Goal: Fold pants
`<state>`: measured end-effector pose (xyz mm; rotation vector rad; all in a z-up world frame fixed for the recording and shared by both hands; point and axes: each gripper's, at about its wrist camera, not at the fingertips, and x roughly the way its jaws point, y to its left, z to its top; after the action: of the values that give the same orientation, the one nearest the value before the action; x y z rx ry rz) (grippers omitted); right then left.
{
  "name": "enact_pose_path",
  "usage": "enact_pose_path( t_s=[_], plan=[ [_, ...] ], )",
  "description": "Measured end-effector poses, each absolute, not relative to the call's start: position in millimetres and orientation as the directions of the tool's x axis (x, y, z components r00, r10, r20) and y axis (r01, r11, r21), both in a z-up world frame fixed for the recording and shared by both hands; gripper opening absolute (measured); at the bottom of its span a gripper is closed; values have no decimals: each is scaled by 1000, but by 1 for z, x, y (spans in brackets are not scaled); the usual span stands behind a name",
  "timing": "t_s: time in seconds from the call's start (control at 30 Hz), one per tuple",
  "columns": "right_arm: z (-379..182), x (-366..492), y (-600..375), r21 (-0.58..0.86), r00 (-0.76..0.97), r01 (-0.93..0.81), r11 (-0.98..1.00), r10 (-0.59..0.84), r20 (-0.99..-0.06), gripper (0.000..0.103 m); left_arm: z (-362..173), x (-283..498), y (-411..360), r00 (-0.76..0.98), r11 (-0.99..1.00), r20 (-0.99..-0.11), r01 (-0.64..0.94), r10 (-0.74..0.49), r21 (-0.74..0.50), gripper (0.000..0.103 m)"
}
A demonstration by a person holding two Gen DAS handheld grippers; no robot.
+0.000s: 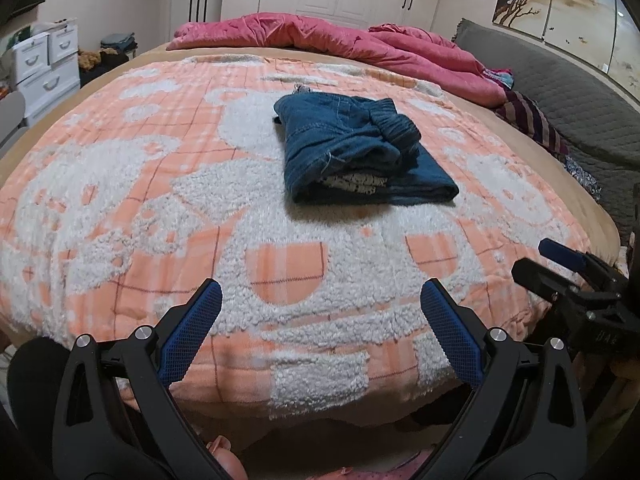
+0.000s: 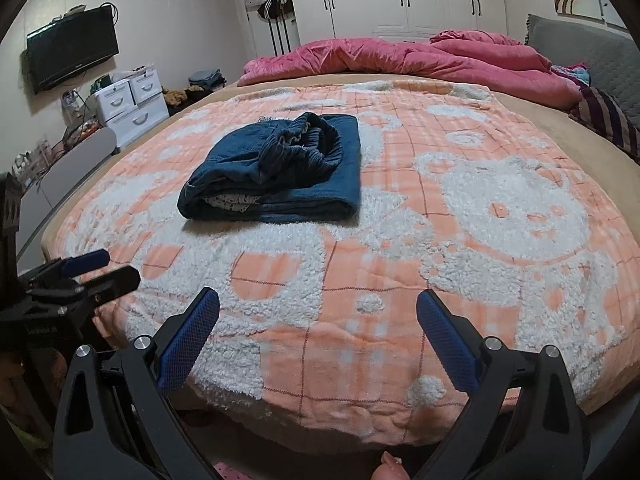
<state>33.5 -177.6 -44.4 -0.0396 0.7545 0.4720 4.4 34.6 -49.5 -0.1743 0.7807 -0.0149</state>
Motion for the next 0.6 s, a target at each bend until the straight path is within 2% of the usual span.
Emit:
enact_pose_path(
  t_s=[0.6],
  plan=[
    [-59,41,-179,137,618,-414,900,389,-684,98,-53,6,31,703,987,-709,-66,-60,-150,93]
  ],
)
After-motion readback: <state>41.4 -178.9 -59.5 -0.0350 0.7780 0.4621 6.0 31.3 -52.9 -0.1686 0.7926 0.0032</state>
